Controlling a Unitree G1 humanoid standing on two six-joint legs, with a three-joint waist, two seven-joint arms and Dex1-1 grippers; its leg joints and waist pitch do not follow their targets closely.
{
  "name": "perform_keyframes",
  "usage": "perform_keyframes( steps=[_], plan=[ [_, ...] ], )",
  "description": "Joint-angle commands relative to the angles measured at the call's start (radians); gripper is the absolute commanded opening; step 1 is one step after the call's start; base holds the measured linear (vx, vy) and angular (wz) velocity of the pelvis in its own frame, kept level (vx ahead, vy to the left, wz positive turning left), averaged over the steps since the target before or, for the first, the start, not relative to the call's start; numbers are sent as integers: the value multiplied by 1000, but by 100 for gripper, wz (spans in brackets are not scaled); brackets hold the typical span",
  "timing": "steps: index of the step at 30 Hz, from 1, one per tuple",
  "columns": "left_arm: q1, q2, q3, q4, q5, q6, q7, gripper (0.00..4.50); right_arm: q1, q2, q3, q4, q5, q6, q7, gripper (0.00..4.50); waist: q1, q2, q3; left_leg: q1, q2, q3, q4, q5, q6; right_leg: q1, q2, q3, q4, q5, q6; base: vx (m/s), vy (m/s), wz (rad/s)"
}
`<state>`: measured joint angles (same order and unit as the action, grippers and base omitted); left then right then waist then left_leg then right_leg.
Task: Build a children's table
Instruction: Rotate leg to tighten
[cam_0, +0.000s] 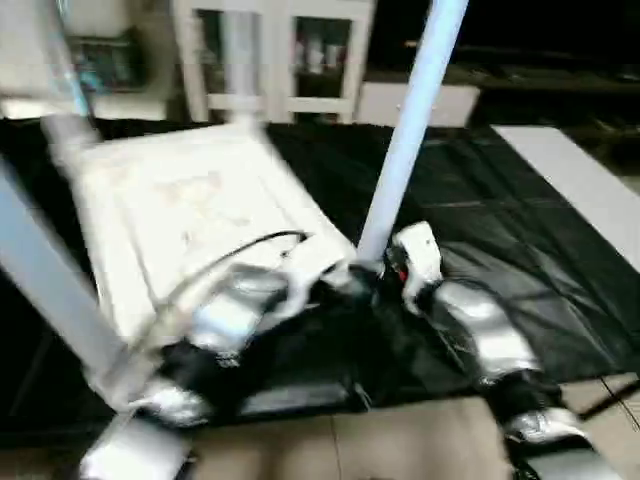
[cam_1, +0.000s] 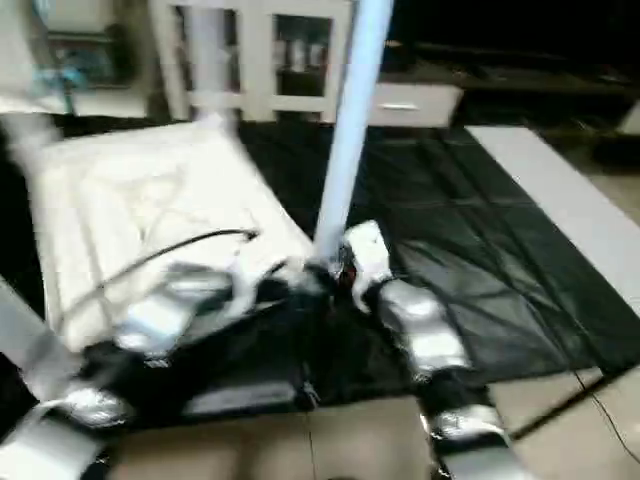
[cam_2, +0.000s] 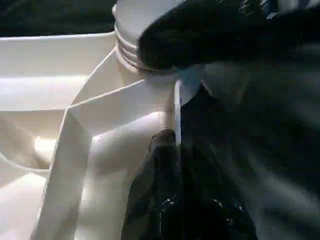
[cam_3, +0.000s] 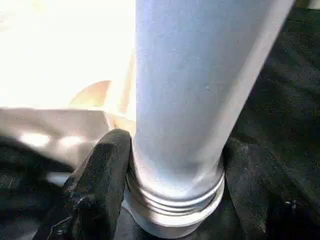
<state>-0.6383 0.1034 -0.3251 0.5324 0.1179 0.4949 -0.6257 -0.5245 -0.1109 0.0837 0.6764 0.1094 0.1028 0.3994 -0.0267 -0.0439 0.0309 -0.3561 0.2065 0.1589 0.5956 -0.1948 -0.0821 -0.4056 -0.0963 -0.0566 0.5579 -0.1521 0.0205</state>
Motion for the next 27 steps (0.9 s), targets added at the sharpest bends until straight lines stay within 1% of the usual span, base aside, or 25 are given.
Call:
perform_keyframes(
  steps=[1, 2, 3, 4, 5, 6, 7, 8, 9, 10, 11, 12, 14, 15, 16, 18, 19, 20, 21, 22, 23, 24, 25, 26, 27],
  plan=[
    [-28, -29, 24, 30, -3, -37, 70, 0, -3, 28, 7, 49, -21, 11, -83, 249, -6, 3, -41, 7, 0, -9, -85, -493, -16, 19, -30, -3, -95, -612, -88, 0, 0, 0],
    [-59, -69, 42, 74, 12, -62, 151, 0, -25, 71, 10, 78, -45, -15, -153, 249, -7, 5, -39, 10, -2, -8, -82, -508, -9, 15, -30, -9, -102, -632, -84, 0, 0, 0],
    [-67, -78, 47, 86, 17, -71, 168, 0, -32, 82, 8, 86, -53, -27, -173, 249, -12, 6, -39, 11, -2, -11, -83, -519, -10, 18, -27, -19, -107, -636, -75, 0, 0, 0],
    [-71, -82, 50, 91, 19, -76, 176, 0, -35, 87, 7, 90, -56, -33, -183, 249, -10, 7, -41, 11, 1, -14, -84, -518, -10, 23, -30, -21, -106, -621, -77, 0, 0, 0],
    [-81, -91, 58, 105, 25, -90, 194, 0, -47, 105, -3, 101, -52, -41, -189, 249, -9, 10, -44, 6, 5, -17, -89, -508, -6, 30, -33, -20, -100, -566, -93, 0, 0, 0],
    [-88, -95, 62, 114, 30, -101, 202, 0, -54, 116, -10, 106, -49, -46, -195, 249, -8, 5, -46, 0, 5, -14, -90, -479, 3, 32, -33, -15, -94, -511, -113, 0, 0, 0],
    [-92, -87, 55, 117, 35, -109, 199, 0, -62, 128, -18, 108, -32, -64, -162, 249, -2, 6, -47, -2, 6, -10, -91, -450, 10, 31, -34, -7, -87, -464, -137, 0, 0, 0],
    [-91, -83, 53, 117, 34, -109, 198, 0, -63, 129, -19, 106, -25, -69, -147, 249, 1, 6, -45, -2, 6, -7, -91, -437, 14, 30, -34, -4, -85, -447, -147, 0, 0, 0],
    [-91, -79, 50, 119, 33, -110, 197, 0, -62, 129, -20, 102, -24, -73, -146, 249, 3, 7, -45, -7, 7, -5, -93, -412, 17, 33, -34, 0, -78, -417, -161, 0, 0, 0],
    [-91, -77, 48, 120, 32, -110, 196, 0, -62, 128, -20, 101, -24, -75, -146, 249, 6, 7, -46, -8, 8, -1, -94, -392, 19, 34, -34, 3, -75, -397, -168, 0, 0, 0],
    [-88, -62, 41, 135, 33, -122, 186, 0, -50, 121, -23, 71, -4, -92, -108, 249, 8, 4, -46, -7, 8, 0, -93, -384, 21, 33, -34, 4, -74, -388, -171, 0, 0, 0],
    [-86, -56, 40, 139, 34, -127, 182, 0, -43, 116, -23, 57, 2, -94, -89, 284, 10, 6, -47, -5, 8, 1, -92, -378, 24, 33, -35, 5, -72, -381, -174, 0, 0, 0],
    [-79, -44, 37, 140, 38, -137, 163, 0, -28, 101, -28, 28, 4, -116, -81, 321, 15, 5, -47, -7, 10, 7, -92, -353, 34, 34, -35, 9, -69, -349, -185, 0, 0, 0],
    [-71, -32, 37, 140, 39, -147, 147, 0, -12, 80, -26, -2, 0, -130, -53, 328, 15, 4, -47, -10, 9, 8, -91, -343, 41, 35, -34, 9, -68, -347, -182, 0, 0, 0],
    [-65, -21, 30, 137, 42, -155, 123, 0, 1, 66, -34, -29, 9, -127, -36, 328, 12, 1, -47, -21, 8, 4, -95, -327, 43, 45, -33, 7, -63, -364, -171, 0, 0, 0],
    [-60, -13, 24, 135, 44, -161, 106, 0, 9, 58, -40, -47, 15, -125, -25, 354, 14, 1, -49, -19, 9, 7, -92, -313, 45, 42, -37, 10, -65, -377, -164, 0, 0, 0],
    [-50, 2, 10, 127, 45, -185, 67, 0, 22, 37, -49, -75, 17, -126, -19, 361, 20, 3, -50, -12, 9, 11, -86, -289, 47, 33, -36, 15, -64, -354, -177, 0, 0, 0],
    [-40, 16, -1, 115, 44, -182, 35, 0, 32, 19, -55, -99, 22, -122, -11, 367, 23, 1, -51, -10, 10, 14, -84, -281, 50, 31, -35, 17, -62, -340, -183, 0, 0, 0],
    [-16, 48, -30, 85, 42, -198, -40, 0, 47, -22, -67, -137, 22, -116, 1, 376, 29, 4, -50, -6, 11, 17, -83, -265, 54, 29, -34, 19, -59, -315, -198, 0, 0, 0],
    [-4, 66, -46, 71, 38, -216, -78, 0, 54, -41, -73, -154, 21, -114, 14, 387, 34, 7, -51, -5, 12, 17, -83, -251, 56, 31, -35, 19, -56, -299, -203, 0, 0, 0],
    [11, 88, -62, 48, 33, -214, -125, 0, 62, -73, -73, -171, 15, -112, 39, 397, 41, 9, -50, -7, 15, 19, -86, -236, 58, 34, -32, 19, -51, -279, -208, 0, 0, 0],
    [21, 102, -72, 33, 29, -208, -153, 0, 67, -94, -72, -181, 11, -111, 57, 405, 41, 9, -50, -7, 15, 19, -86, -236, 58, 34, -32, 19, -51, -279, -208, 0, 0, 0],
    [39, 128, -88, 8, 19, -207, -207, 0, 77, -126, -80, -203, 18, -93, 94, 409, 47, 12, -52, 1, 15, 24, -81, -240, 59, 28, -33, 23, -49, -265, -220, 0, 0, 0],
    [43, 135, -91, 2, 17, -203, -217, 0, 80, -134, -81, -209, 22, -87, 105, 416, 47, 10, -53, -1, 16, 25, -80, -228, 60, 31, -32, 24, -44, -242, -227, 0, 0, 0],
    [61, 165, -98, -17, 11, -213, -256, 0, 103, -188, -84, -248, 56, -24, 199, 440, 51, 9, -54, -7, 17, 25, -79, -202, 62, 33, -28, 24, -36, -203, -234, 0, 0, 0]
  ],
)
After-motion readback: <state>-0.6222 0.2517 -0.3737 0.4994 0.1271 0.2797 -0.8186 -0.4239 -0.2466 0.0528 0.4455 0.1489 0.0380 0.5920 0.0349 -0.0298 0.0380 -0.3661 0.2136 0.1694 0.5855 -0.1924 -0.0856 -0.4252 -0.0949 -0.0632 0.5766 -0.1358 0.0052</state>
